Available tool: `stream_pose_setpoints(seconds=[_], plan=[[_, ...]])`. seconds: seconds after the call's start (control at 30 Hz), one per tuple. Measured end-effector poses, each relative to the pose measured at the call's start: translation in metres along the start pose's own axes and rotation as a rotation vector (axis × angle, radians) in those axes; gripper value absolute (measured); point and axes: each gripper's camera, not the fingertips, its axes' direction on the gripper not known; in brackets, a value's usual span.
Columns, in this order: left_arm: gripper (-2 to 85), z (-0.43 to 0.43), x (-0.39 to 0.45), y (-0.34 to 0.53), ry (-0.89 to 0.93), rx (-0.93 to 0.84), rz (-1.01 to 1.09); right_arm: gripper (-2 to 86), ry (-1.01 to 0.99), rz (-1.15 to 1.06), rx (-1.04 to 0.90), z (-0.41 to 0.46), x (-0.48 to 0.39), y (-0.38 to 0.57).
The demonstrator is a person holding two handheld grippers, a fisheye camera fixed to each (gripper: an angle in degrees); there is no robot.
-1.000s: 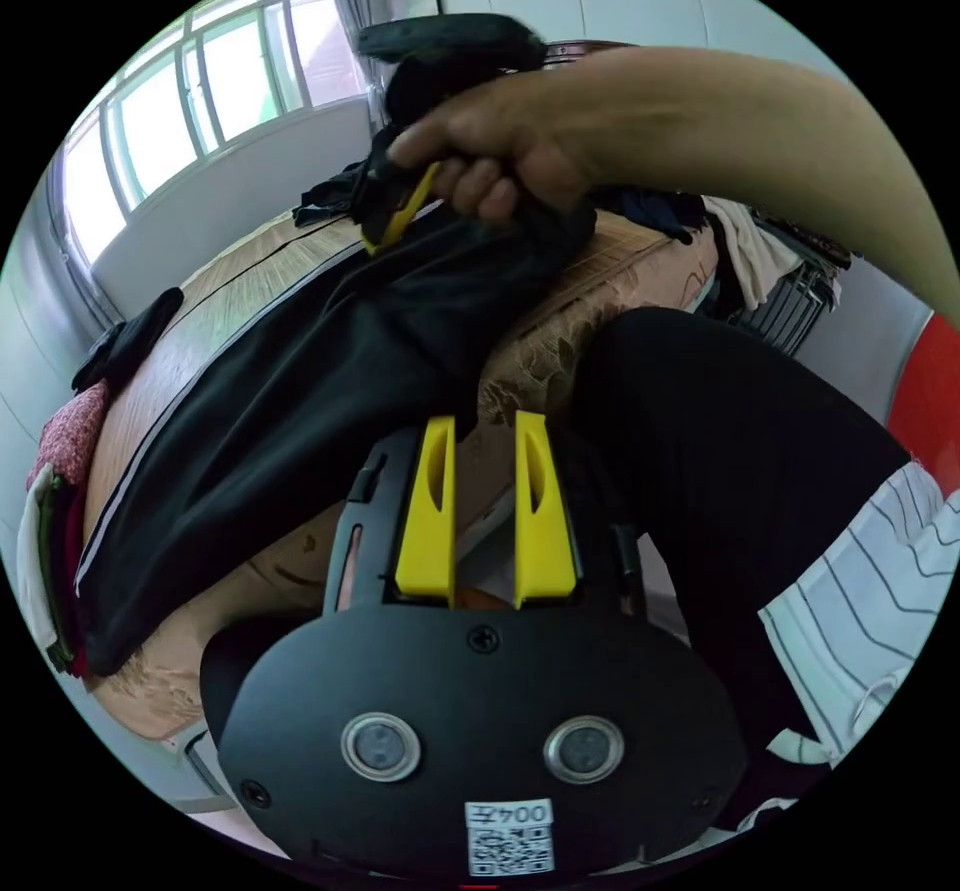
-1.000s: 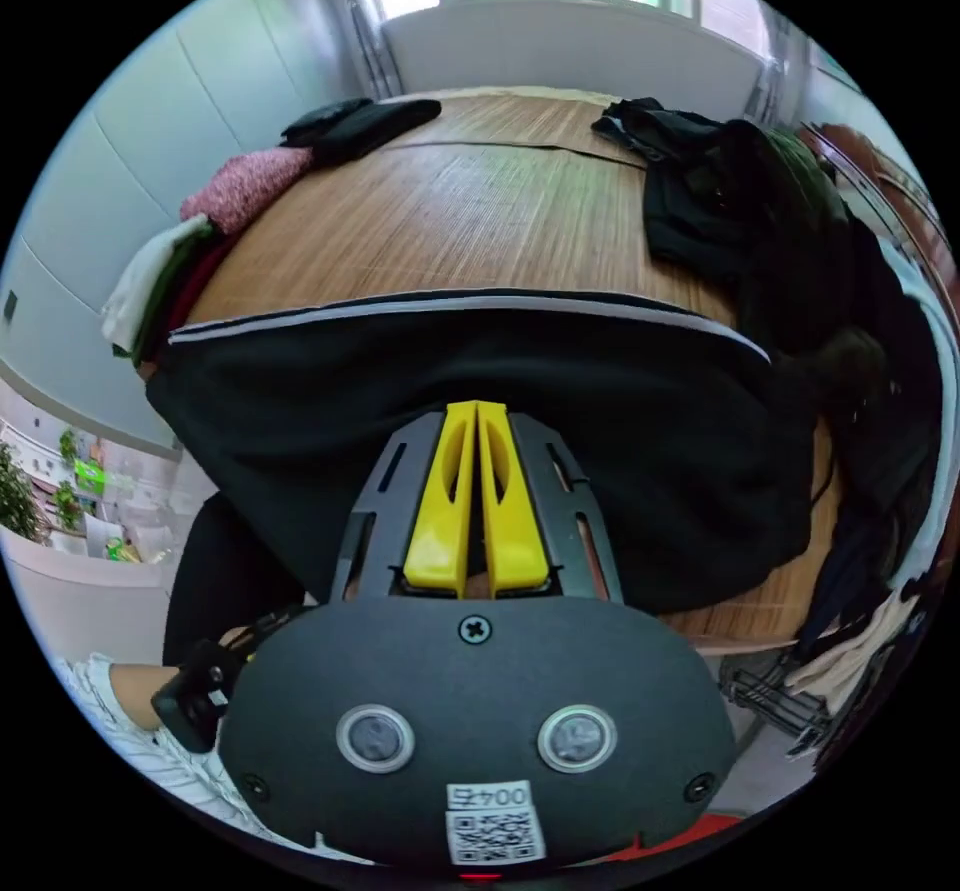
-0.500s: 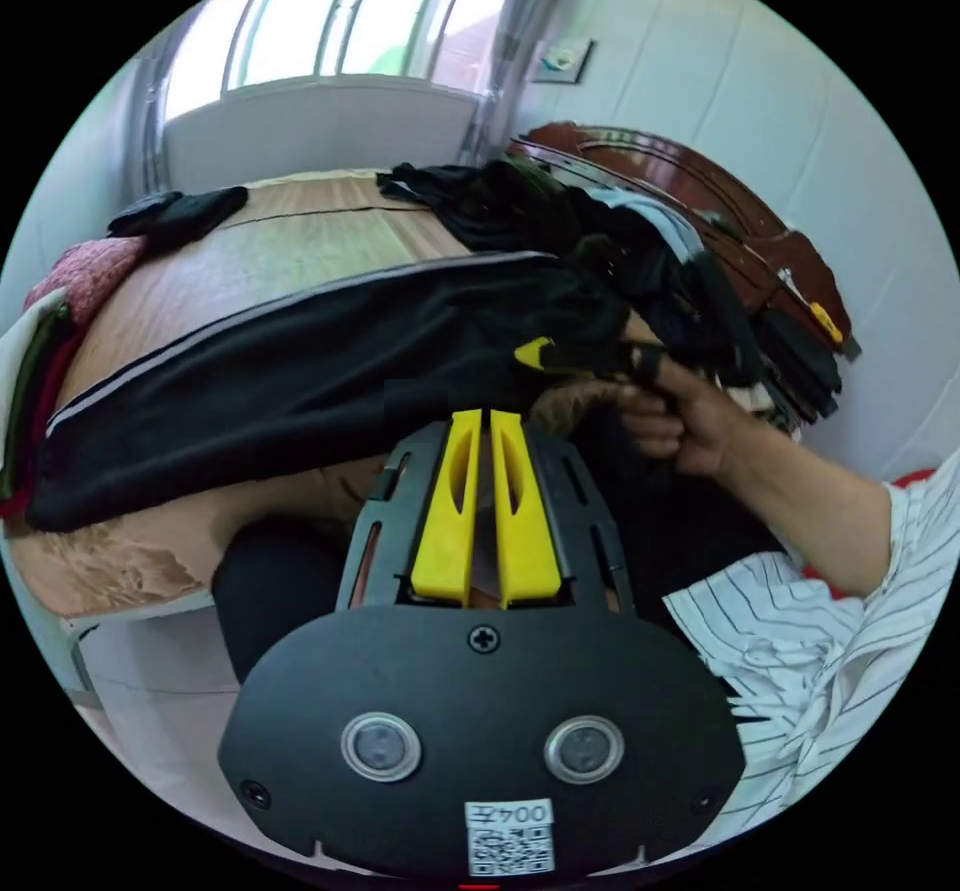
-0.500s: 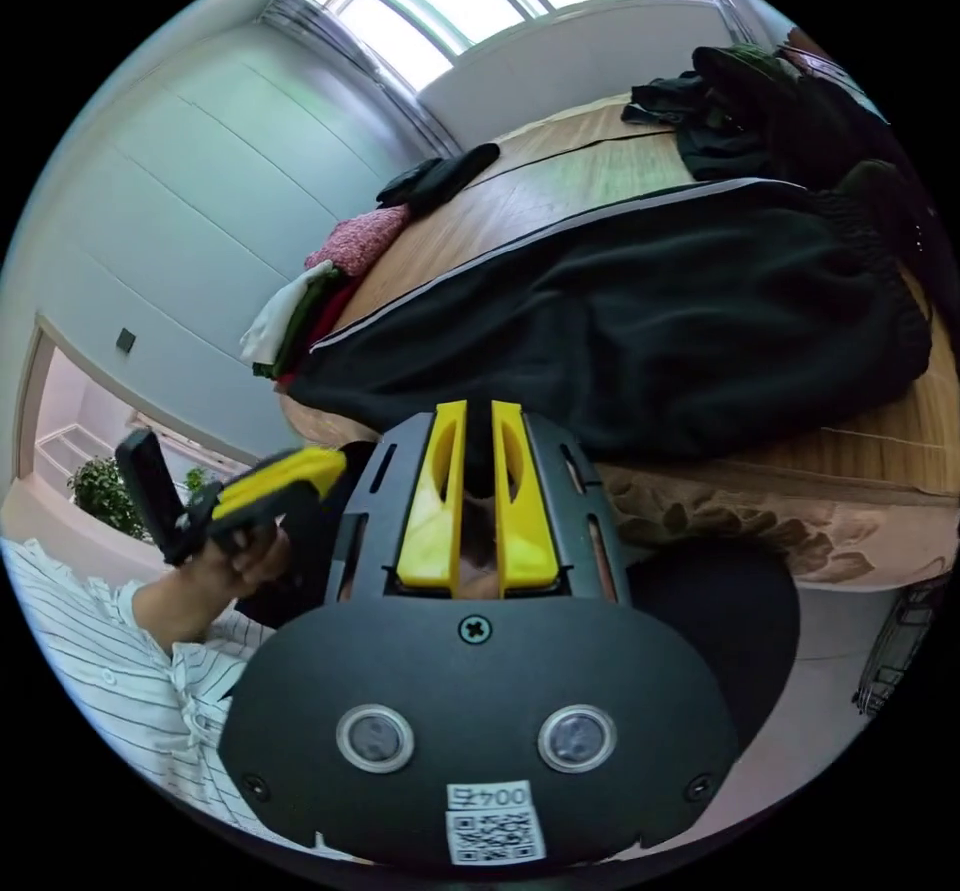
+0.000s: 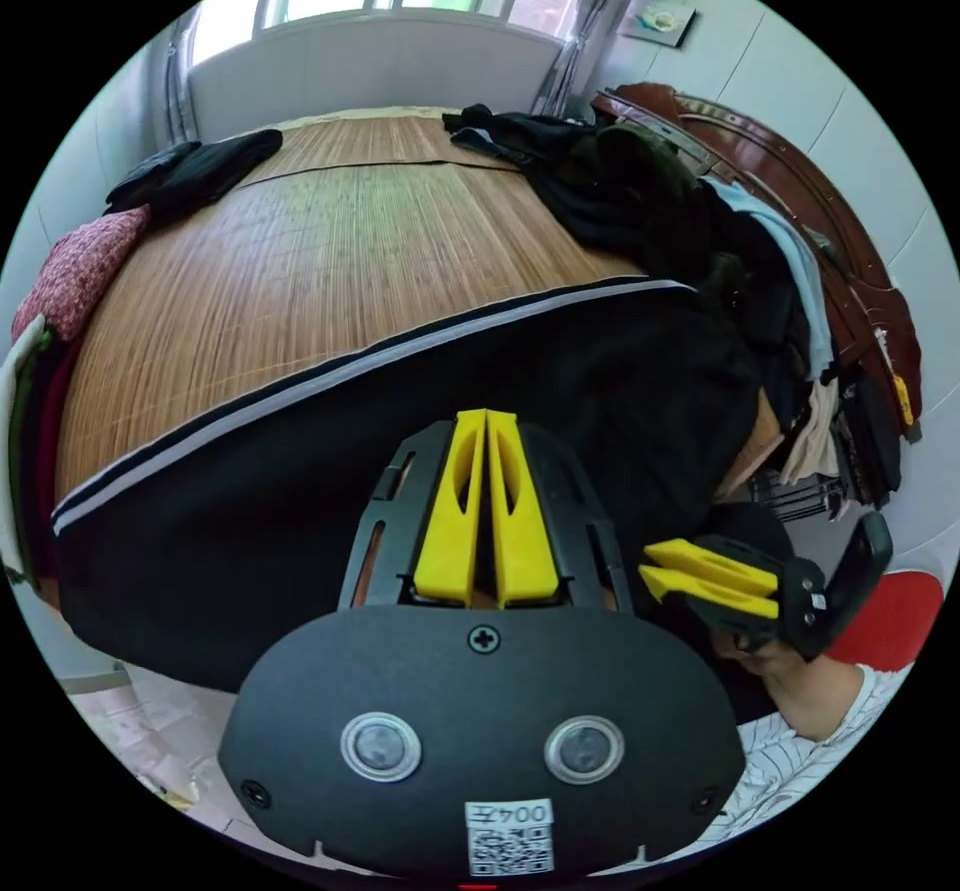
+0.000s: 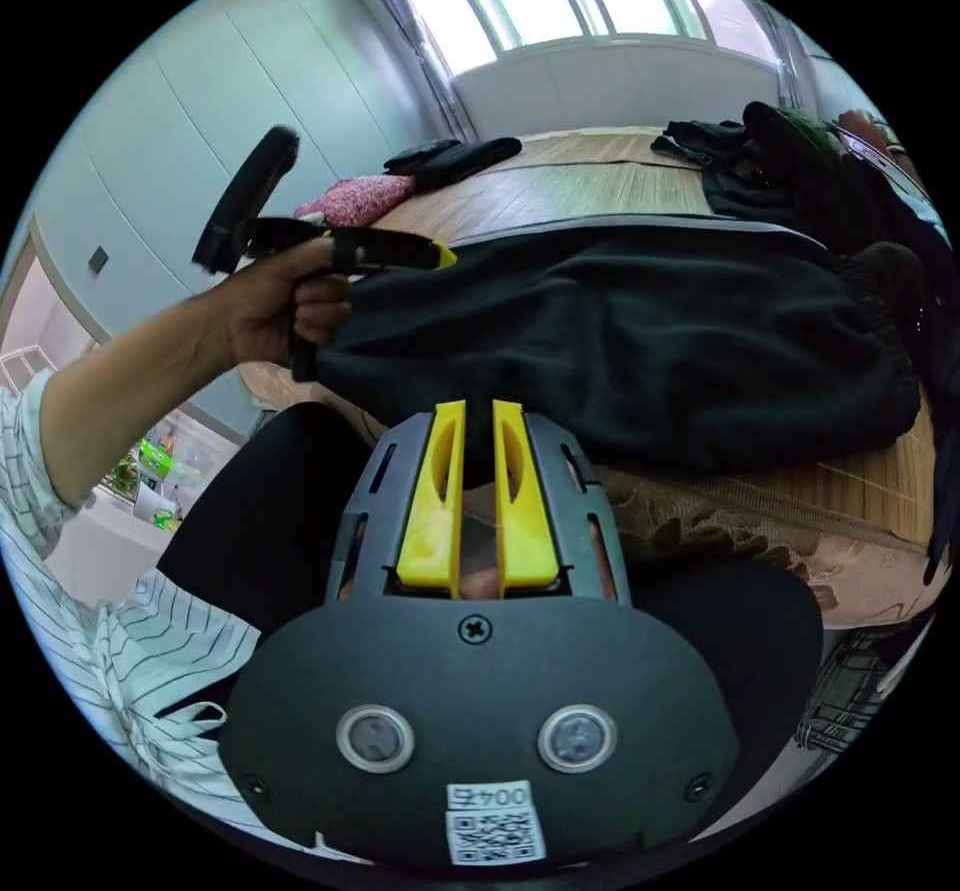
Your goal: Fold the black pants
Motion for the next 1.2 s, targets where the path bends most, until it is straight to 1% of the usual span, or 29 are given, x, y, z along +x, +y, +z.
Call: stream_pose_setpoints(seconds=[0.03,0.1,0.17,0.23,0.3,0.37,0.5,0.6,0.7,0.77,0.8,0.87,0.93,0.97,1.03,1.07,1.13,1.2], plan=[[0.4,0.016,0.004,-0.014,-0.062,-0.020,0.001,5.4,-0.014,0.015,-0.030,0.004,0.004,0.001],[0.5,0.038,0.000,-0.031,-0.146,-0.057,-0.023,5.1,-0.027,0.015,-0.031,0.003,0.008,0.004],[0.6,0.050,-0.009,-0.043,-0.098,-0.064,-0.038,4.8,-0.028,0.003,-0.052,0.003,0.010,0.006],[0.6,0.055,-0.022,-0.056,-0.005,-0.068,-0.087,4.3,-0.029,-0.012,-0.070,0.003,0.012,0.009],[0.6,0.054,-0.024,-0.064,0.047,-0.100,-0.103,4.2,-0.040,-0.012,-0.077,0.001,0.015,0.011],[0.4,0.046,-0.016,-0.069,0.060,-0.110,-0.096,4.1,-0.067,-0.001,-0.073,-0.001,0.019,0.013],[0.2,0.002,0.028,-0.074,0.129,-0.003,-0.018,3.3,-0.108,0.006,-0.020,-0.017,0.023,0.017],[0.2,0.009,0.084,-0.088,0.161,0.014,0.072,0.8,-0.085,-0.022,0.043,-0.032,0.017,0.021],[0.2,0.050,0.148,-0.102,0.118,-0.041,0.171,-0.3,-0.069,-0.011,0.078,-0.041,0.019,0.022],[0.2,0.082,0.177,-0.105,0.053,-0.099,0.209,-0.5,-0.066,0.047,0.040,-0.038,0.028,0.022],[0.2,0.103,0.191,-0.104,-0.039,-0.139,0.237,-0.6,-0.079,0.090,-0.017,-0.031,0.036,0.021],[0.2,0.113,0.199,-0.100,-0.069,-0.128,0.240,-0.6,-0.141,0.122,-0.039,-0.029,0.043,0.022],[0.2,0.104,0.208,-0.102,-0.050,-0.156,0.162,-0.7,-0.137,0.094,0.017,-0.043,0.043,0.023],[0.2,0.098,0.214,-0.102,-0.045,-0.145,0.164,-0.7,-0.131,0.087,0.042,-0.048,0.042,0.024],[0.2,0.068,0.246,-0.099,-0.039,-0.044,0.215,-0.7,-0.089,0.110,0.139,-0.065,0.047,0.027],[0.2,0.063,0.256,-0.099,-0.033,-0.027,0.225,-0.7,-0.072,0.132,0.159,-0.068,0.051,0.028],[0.1,0.057,0.298,-0.105,0.067,-0.001,0.275,-0.7,-0.041,0.271,0.186,-0.071,0.071,0.029],[0.1,0.066,0.335,-0.111,0.148,-0.016,0.306,-0.6,-0.048,0.365,0.174,-0.067,0.085,0.029]])
